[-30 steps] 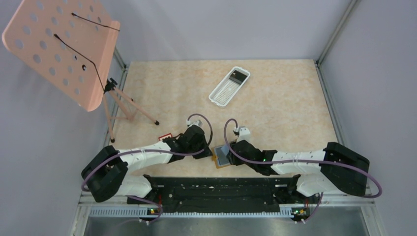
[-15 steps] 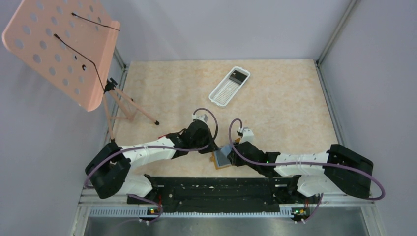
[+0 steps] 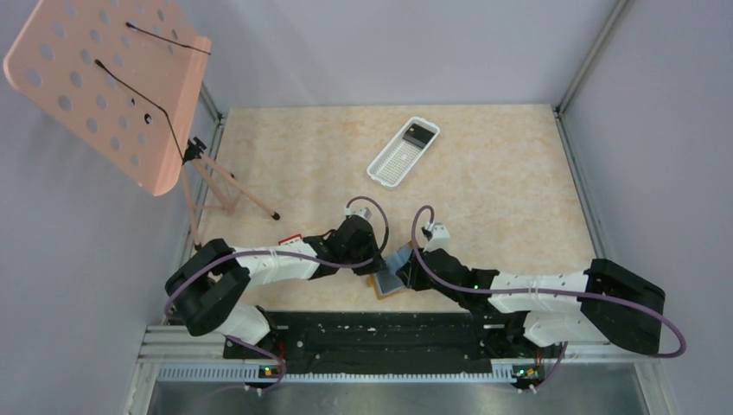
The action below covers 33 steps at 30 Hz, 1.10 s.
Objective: Take the credit cards out of the card holder
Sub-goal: Open the card holder at the center of the board.
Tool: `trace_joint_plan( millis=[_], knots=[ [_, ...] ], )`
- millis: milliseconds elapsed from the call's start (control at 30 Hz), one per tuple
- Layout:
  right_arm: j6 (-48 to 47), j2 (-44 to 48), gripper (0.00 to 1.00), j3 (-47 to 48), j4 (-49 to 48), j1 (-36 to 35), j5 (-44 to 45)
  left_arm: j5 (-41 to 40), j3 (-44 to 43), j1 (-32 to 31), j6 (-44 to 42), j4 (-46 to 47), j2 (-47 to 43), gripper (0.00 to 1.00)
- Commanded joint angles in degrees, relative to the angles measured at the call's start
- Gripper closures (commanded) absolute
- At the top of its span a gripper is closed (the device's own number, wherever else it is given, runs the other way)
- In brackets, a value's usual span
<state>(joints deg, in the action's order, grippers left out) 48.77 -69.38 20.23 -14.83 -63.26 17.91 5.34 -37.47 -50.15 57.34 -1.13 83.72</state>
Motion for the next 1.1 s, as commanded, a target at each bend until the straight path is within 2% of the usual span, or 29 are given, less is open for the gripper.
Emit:
trace_joint_plan(
  millis=[0, 400, 833, 900, 1067],
  knots=[
    [1.4, 1.9, 0.76, -0.9, -3.7, -0.7, 0.3, -0.1, 0.5, -0.7, 0.7, 2.4, 0.5, 0.92],
    [2.2, 2.0, 0.77, -1.5, -3.8, -0.5, 0.9, -1.7, 2.7, -3.3, 2.8, 1.4, -2.0, 0.92],
    [3.3, 3.6, 0.77, -2.3, -3.3, -0.1, 0.3, -4.5, -0.2, -4.9, 3.2, -2.6, 1.0, 0.93],
    [3.2, 3.5, 0.73, -2.1, -3.2, -0.2, -0.3, -4.3, -1.1, -4.8, 2.9, -2.6, 2.1, 0.93],
    [1.6, 4.1, 0.50, -0.6, 0.4, -0.1, -0.2, -4.0, -3.0, -5.0, 2.1, -1.9, 3.9, 0.93]
  ],
)
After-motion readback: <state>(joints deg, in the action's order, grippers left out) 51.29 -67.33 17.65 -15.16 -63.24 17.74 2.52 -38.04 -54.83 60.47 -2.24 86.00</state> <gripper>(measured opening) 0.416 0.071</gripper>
